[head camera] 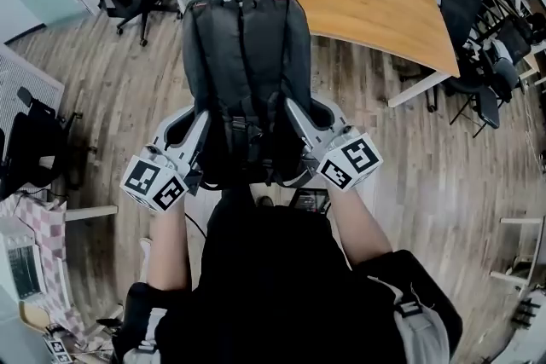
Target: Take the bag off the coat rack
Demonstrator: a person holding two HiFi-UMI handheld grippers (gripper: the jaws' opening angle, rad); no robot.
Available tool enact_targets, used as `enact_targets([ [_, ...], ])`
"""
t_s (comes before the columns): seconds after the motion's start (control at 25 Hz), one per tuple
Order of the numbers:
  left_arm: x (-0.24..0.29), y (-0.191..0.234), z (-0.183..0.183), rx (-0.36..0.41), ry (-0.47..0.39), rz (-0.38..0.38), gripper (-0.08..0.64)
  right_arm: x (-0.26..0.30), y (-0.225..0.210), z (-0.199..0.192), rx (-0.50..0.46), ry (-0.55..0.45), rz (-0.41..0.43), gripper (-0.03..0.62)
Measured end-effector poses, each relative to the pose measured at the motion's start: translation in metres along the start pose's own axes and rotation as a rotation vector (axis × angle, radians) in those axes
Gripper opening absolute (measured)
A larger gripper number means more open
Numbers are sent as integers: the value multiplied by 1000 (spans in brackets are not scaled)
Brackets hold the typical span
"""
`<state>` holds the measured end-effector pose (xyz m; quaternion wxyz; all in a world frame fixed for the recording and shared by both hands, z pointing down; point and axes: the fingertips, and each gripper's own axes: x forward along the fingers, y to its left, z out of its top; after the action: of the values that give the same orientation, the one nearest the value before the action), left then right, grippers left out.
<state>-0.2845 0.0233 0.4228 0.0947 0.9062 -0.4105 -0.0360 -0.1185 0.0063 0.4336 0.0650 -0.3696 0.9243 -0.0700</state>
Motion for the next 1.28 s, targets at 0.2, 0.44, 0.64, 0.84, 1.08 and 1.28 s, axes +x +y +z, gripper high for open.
enact_targets([
  [0.2, -27, -19, -16, -4, 37, -6, 64, -23, 26, -16, 16, 1, 22, 84],
  [0.44, -50, -27, -30, -21, 50, -30, 62, -34, 50, -30, 11, 12, 2, 86],
  [0.64, -52, -26, -32, -26, 67, -42, 61, -35, 56, -30, 23, 30, -31, 86],
  [0.84, -54, -30, -27, -53, 65, -73, 60, -39, 59, -24, 30, 37, -77, 86],
  [1.08, -77, -33, -22, -49, 69, -107, 60, -44, 84, -27, 34, 49, -116, 86],
  [1.28, -113, -31, -29, -59, 71, -113, 58, -48, 117, -44, 48, 62, -140, 86],
])
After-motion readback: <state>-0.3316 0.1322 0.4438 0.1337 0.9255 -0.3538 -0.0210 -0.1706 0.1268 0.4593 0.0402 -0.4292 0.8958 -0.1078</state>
